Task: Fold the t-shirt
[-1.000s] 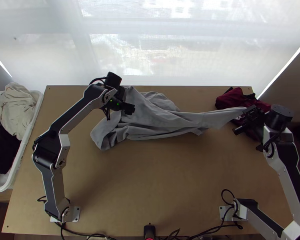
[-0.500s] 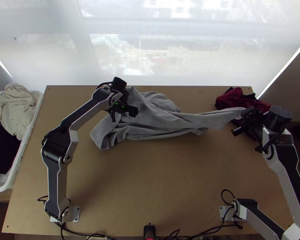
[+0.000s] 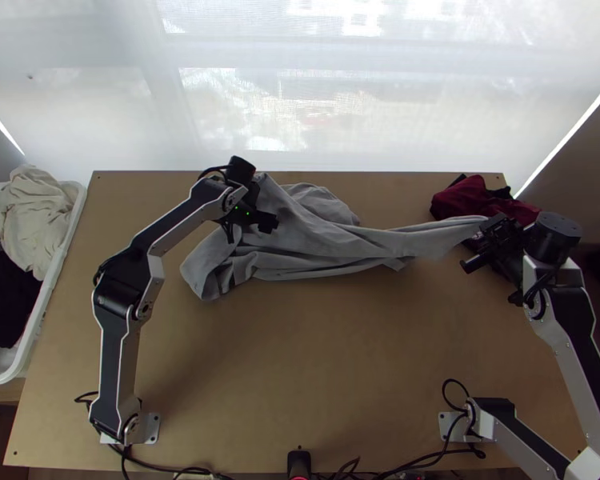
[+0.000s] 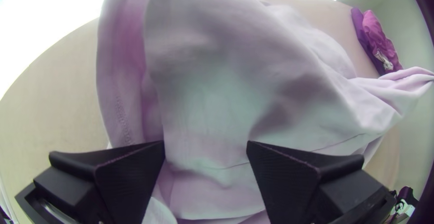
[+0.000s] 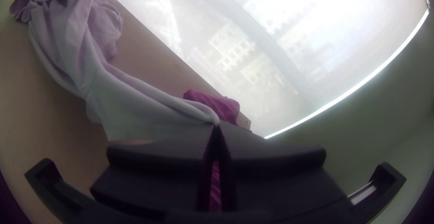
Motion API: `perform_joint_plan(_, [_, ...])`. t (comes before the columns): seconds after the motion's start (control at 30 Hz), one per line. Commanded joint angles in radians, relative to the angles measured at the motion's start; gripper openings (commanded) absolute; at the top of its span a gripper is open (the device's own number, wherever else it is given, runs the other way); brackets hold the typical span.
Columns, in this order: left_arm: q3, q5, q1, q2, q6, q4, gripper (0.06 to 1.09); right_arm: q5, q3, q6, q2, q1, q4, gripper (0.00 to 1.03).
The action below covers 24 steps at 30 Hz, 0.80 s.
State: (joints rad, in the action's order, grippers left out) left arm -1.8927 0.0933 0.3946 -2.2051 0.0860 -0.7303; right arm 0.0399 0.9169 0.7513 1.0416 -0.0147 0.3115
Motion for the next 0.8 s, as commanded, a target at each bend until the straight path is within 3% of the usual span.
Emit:
perform_joint_plan(0.0, [-0.006, 0.010, 0.003, -0.019, -0.003, -0.018, 0.78, 0.000, 0.002, -0.001, 0.000, 0.002, 0.001, 0.03])
perform_joint_plan(0.23, [-0.006, 0.036, 0.004, 0.001, -0.003, -0.054, 0.44, 0.000, 0.007, 0.000, -0.003, 0.002, 0.001, 0.03])
perform_joint_plan(0.4, [-0.008, 0.042, 0.001, 0.076, -0.003, -0.077, 0.10, 0.000, 0.017, 0.000, -0.006, 0.002, 0.005, 0.03])
perform_joint_plan(0.77, [-0.013, 0.074, -0.082, 0.403, 0.014, -0.156, 0.09, 0.000, 0.148, -0.010, -0.009, 0.064, 0.058, 0.03])
